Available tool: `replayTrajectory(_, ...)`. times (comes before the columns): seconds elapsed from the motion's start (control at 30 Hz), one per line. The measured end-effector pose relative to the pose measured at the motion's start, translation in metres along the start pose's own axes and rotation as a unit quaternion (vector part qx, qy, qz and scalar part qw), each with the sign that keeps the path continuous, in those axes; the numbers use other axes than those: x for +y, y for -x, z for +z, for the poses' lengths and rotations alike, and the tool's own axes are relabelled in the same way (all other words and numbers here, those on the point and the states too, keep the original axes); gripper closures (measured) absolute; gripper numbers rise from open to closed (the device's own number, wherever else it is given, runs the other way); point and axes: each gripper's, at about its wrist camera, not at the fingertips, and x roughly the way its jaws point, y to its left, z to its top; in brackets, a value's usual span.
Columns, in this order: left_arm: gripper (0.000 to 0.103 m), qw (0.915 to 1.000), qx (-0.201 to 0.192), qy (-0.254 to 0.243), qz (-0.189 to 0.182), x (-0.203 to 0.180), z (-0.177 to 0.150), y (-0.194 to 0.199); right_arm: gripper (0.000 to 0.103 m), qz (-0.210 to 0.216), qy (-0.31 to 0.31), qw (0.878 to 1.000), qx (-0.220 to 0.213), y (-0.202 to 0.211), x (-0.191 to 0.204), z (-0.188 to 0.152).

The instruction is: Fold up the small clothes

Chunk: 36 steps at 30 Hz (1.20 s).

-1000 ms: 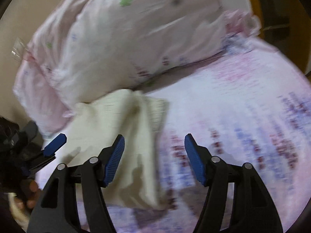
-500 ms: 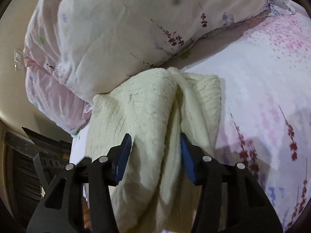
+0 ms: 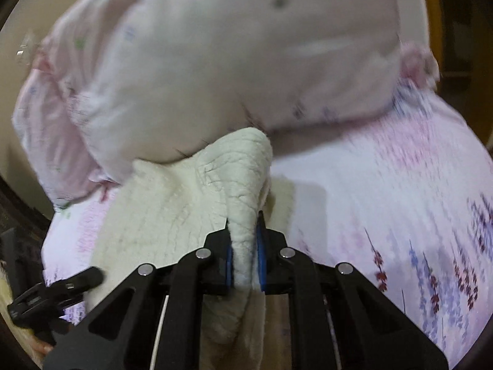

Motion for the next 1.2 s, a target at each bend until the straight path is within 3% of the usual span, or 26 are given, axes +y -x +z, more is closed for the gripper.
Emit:
replayTrajectory(0.13,0.015,0.9999,-0.004,-0.01,0.012,-0.005,-0.002,-0.003,0.089,-0.003,-0.003,1.0,0.02,-0.018,-0.007,0.002)
replayTrajectory(0.3,0.015,0.9999,-0.004,0.012,-0.002,-0.005,-0.003,0.0,0.053,0.03,-0.062,0.997,0.038,-0.008,-0.029,0.0)
replayTrajectory(0.37,0.015,0.9999,-0.004,0.013,-0.002,-0.003,-0.004,0.003,0.051,0.063,-0.081,0.994,0.048,0.004,-0.037,-0.007)
replayTrajectory(0.53,0.015,0.9999,-0.004,-0.01,0.013,-0.008,-0.013,0.007,0.051,0.108,-0.074,0.989,0.071,0.023,-0.035,-0.03)
replayTrajectory(0.57,0.015,0.9997,-0.004,-0.015,0.017,-0.01,-0.014,0.007,0.055,0.111,-0.062,0.989,0.075,0.025,-0.03,-0.036)
replayTrajectory(0.6,0.015,0.9995,-0.006,-0.022,0.023,-0.012,-0.016,0.006,0.075,0.11,-0.053,0.989,0.078,0.025,-0.028,-0.039)
replayTrajectory(0.63,0.015,0.9993,-0.006,-0.026,0.026,-0.013,-0.016,0.007,0.085,0.106,-0.039,0.99,0.08,0.024,-0.025,-0.043)
replayTrajectory(0.73,0.015,0.998,-0.006,-0.046,0.043,-0.017,-0.019,0.006,0.09,0.068,-0.002,0.996,0.055,0.03,-0.02,-0.048)
replayTrajectory(0.83,0.014,0.9954,-0.005,-0.073,0.062,-0.024,-0.023,0.002,0.092,0.042,-0.014,0.998,0.036,0.035,-0.03,-0.047)
replayTrajectory(0.93,0.014,0.9928,-0.003,-0.095,0.073,-0.031,-0.024,-0.003,0.09,0.023,-0.015,0.998,0.064,0.022,-0.035,-0.052)
replayTrajectory(0.97,0.014,0.9934,0.0,-0.093,0.067,-0.031,-0.022,-0.003,0.083,0.019,-0.011,0.998,0.063,0.022,-0.034,-0.051)
replayTrajectory(1.0,0.014,0.9948,0.004,-0.085,0.057,-0.029,-0.018,-0.003,0.068,0.022,-0.018,0.998,0.064,0.025,-0.036,-0.048)
replayTrajectory(1.1,0.014,0.9989,0.02,-0.037,0.02,-0.017,0.002,-0.007,0.039,0.07,-0.074,0.993,0.052,0.033,-0.054,-0.029)
replayTrajectory(1.2,0.014,0.9998,0.017,-0.005,0.013,-0.008,0.026,-0.018,0.037,0.103,-0.114,0.987,0.051,0.019,-0.068,-0.006)
